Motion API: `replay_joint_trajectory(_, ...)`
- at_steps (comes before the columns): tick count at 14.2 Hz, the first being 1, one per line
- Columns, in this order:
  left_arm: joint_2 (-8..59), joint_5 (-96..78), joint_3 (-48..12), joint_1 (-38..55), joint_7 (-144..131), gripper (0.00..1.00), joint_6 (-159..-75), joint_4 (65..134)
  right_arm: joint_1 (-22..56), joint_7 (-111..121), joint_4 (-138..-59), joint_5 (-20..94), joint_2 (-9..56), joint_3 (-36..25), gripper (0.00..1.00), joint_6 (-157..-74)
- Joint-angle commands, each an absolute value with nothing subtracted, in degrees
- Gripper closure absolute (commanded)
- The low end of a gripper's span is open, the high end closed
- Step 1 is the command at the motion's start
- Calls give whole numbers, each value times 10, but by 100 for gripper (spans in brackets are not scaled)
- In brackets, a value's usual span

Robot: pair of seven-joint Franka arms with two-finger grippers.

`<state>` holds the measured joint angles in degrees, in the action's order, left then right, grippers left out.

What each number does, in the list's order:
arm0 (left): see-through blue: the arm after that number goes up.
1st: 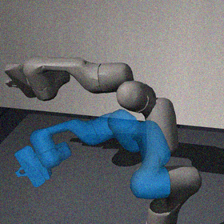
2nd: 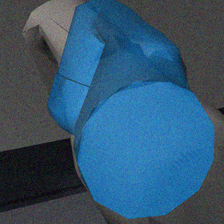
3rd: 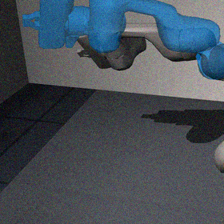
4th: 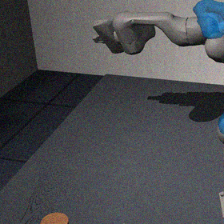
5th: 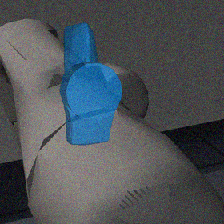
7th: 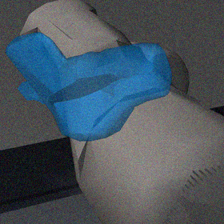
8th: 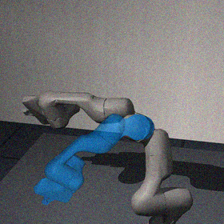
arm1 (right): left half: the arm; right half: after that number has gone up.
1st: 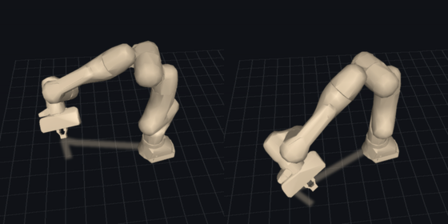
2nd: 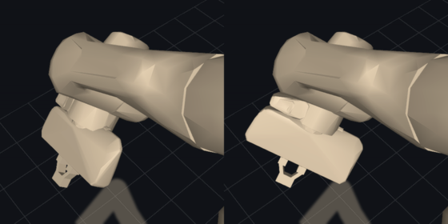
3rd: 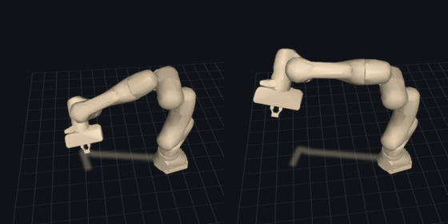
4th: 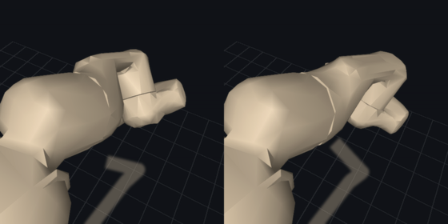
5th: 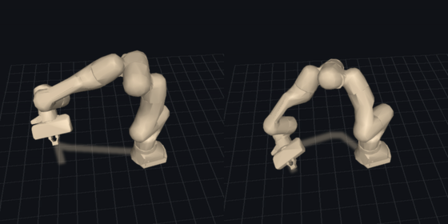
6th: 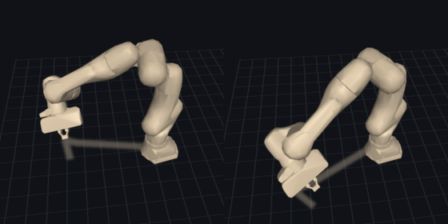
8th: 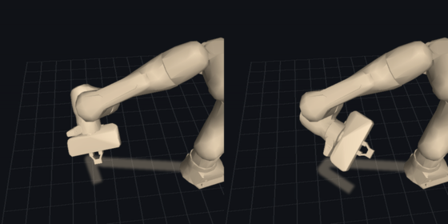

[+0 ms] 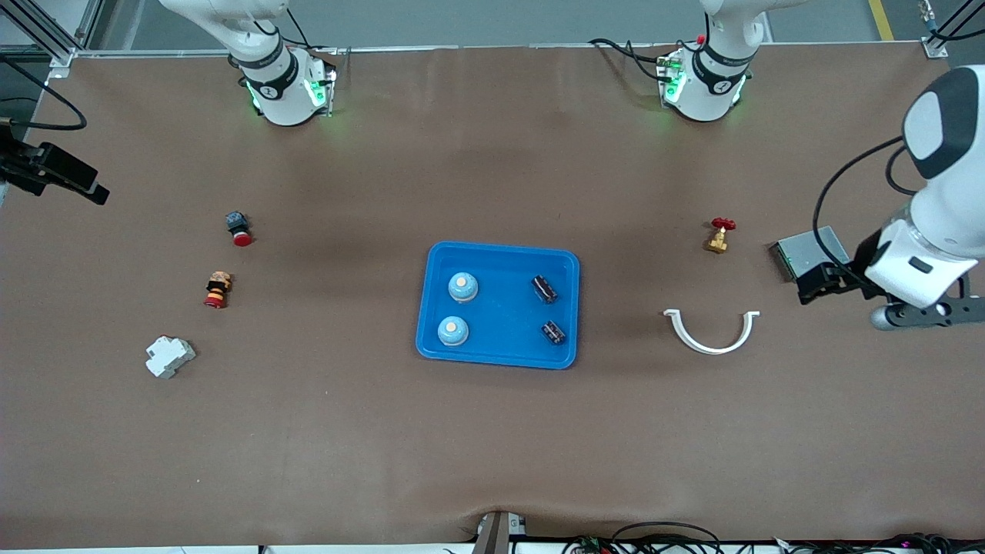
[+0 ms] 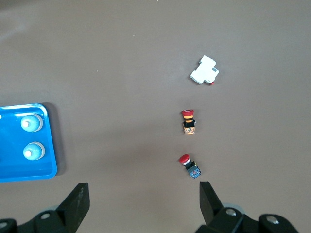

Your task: Place electrolytic capacitor and blue bell in tray

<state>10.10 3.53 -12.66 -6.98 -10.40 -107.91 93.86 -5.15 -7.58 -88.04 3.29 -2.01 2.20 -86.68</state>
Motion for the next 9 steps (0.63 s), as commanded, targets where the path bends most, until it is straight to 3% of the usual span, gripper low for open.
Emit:
replay_joint_trajectory(1,65,-17,4,22,-48,0,-1097,979,-57,-42,-874,35,-16,25,0,-865)
replay_joint_trajectory(9,67,-21,20,25,-28,0,-1095,955,-57,-33,-874,36,-16,25,0,-866)
